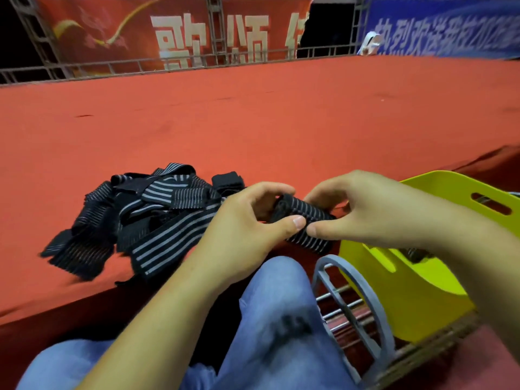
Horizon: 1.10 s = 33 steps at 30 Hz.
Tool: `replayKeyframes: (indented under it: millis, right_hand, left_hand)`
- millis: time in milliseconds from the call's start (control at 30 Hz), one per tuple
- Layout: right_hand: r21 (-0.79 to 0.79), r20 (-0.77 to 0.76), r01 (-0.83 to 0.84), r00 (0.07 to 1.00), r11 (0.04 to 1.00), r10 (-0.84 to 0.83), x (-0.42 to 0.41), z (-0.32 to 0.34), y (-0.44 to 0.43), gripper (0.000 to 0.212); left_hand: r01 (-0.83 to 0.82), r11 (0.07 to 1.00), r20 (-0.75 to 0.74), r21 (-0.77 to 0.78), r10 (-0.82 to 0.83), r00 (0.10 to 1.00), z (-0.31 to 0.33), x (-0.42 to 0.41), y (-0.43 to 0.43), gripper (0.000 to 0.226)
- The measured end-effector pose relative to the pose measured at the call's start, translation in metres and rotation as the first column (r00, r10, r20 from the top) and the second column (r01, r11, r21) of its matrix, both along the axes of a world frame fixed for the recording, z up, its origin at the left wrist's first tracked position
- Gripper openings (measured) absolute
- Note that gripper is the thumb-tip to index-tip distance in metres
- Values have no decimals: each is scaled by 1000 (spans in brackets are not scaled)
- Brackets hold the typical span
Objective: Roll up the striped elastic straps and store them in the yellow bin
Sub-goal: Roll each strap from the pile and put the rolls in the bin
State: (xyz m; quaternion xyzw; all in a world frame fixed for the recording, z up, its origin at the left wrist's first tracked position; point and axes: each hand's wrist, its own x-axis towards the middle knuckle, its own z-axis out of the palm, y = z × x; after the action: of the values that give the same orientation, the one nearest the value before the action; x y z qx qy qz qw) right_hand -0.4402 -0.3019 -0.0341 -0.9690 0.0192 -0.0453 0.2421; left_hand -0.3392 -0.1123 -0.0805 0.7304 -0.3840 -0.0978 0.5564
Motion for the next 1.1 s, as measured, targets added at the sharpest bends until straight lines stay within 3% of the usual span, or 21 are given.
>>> replayKeyframes:
  millis: [133, 400, 667, 900, 1100]
  right_hand:
    - [-97, 7, 50, 999, 994, -49, -10, 9, -28, 21]
    - [-16, -69, 242, 968, 970, -242, -36, 4, -107, 20]
    - [-88, -285, 582, 763, 809, -580, -40, -41, -198, 37]
    - [-338, -450, 548, 621, 765, -642, 5, -89, -218, 34]
    - [-387, -530, 496, 570, 777, -628, 31, -109, -213, 36]
  left_hand:
    - [35, 999, -14, 4, -35, 999, 9, -2, -33, 40]
    - [104, 995, -48, 9, -103, 993, 1, -1, -95, 35]
    - [100, 943, 261, 316, -188, 947, -33, 4, -116, 32]
    - [79, 889, 284, 450, -226, 932, -61, 4, -117, 47]
    - [42, 900, 389, 433, -229, 893, -69, 1, -117, 55]
